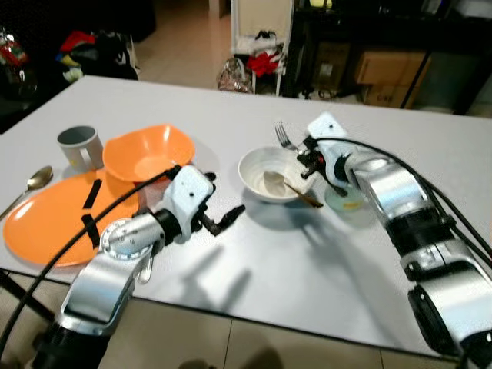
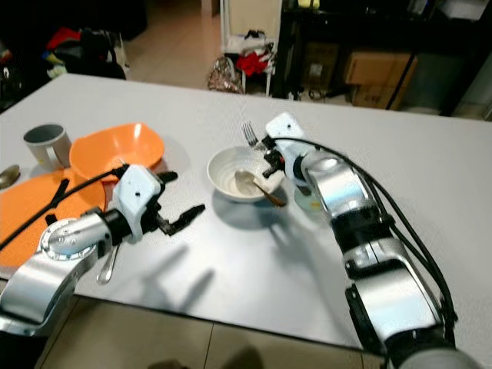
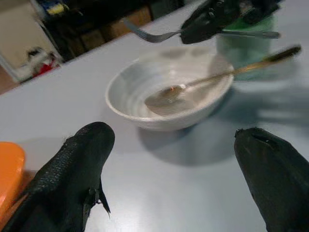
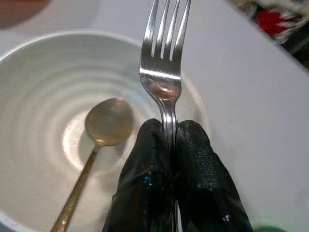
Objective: Setting the table
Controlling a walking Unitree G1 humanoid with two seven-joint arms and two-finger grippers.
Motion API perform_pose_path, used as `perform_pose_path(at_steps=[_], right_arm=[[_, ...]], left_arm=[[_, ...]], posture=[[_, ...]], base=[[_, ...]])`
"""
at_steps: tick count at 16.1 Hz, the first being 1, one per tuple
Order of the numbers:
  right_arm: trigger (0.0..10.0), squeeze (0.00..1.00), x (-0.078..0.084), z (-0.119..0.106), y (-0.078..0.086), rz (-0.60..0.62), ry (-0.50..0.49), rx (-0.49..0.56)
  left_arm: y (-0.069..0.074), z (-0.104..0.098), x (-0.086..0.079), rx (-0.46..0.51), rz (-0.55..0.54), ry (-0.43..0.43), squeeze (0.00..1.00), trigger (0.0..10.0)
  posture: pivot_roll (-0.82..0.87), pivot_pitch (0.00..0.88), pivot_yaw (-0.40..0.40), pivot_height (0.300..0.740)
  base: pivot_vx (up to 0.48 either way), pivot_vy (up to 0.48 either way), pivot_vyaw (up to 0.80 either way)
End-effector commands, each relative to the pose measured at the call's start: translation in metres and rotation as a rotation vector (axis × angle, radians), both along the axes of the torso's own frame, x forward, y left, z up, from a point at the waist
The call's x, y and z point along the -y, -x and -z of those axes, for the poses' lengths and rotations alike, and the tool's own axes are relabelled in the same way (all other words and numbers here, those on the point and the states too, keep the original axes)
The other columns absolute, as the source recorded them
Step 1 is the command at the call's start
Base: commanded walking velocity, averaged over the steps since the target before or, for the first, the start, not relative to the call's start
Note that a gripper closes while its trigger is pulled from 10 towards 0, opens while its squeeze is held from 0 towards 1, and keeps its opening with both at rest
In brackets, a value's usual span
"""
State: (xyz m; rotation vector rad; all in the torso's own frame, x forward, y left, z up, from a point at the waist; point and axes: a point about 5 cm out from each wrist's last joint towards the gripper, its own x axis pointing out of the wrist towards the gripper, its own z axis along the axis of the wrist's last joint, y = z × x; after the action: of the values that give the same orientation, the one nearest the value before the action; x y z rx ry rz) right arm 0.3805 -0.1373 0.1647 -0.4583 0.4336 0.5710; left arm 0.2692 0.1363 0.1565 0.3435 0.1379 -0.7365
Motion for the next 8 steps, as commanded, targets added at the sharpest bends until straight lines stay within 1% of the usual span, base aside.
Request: perform_pose_path(at_steps=[1, 2, 4, 8], right_arm=[[10.0, 0.00, -0.003, -0.004, -0.005, -0.034, 0.031, 0.005], [10.0, 0.00, -0.006, -0.005, -0.010, -0.054, 0.046, 0.005], [10.0, 0.00, -0.008, -0.006, -0.012, -0.058, 0.048, 0.006], [10.0, 0.00, -0.015, -0.001, -0.017, -0.077, 0.071, 0.000]], left_arm=[[0.005, 0.000, 0.003, -0.030, 0.039, -0.013, 0.00, 10.0], [0.009, 0.003, 0.005, -0.077, 0.075, -0.018, 0.00, 10.0], [0.010, 0.004, 0.006, -0.083, 0.080, -0.017, 0.00, 10.0], [0.011, 0.003, 0.006, -0.095, 0.085, -0.031, 0.00, 10.0]], posture=[[0.08, 0.000, 0.008, 0.740], [0.08, 0.000, 0.013, 0.740], [0.08, 0.000, 0.013, 0.740], [0.08, 0.000, 0.010, 0.740]], base=[[0.000, 0.000, 0.00], [0.000, 0.000, 0.00], [0.000, 0.000, 0.00], [0.000, 0.000, 0.00]])
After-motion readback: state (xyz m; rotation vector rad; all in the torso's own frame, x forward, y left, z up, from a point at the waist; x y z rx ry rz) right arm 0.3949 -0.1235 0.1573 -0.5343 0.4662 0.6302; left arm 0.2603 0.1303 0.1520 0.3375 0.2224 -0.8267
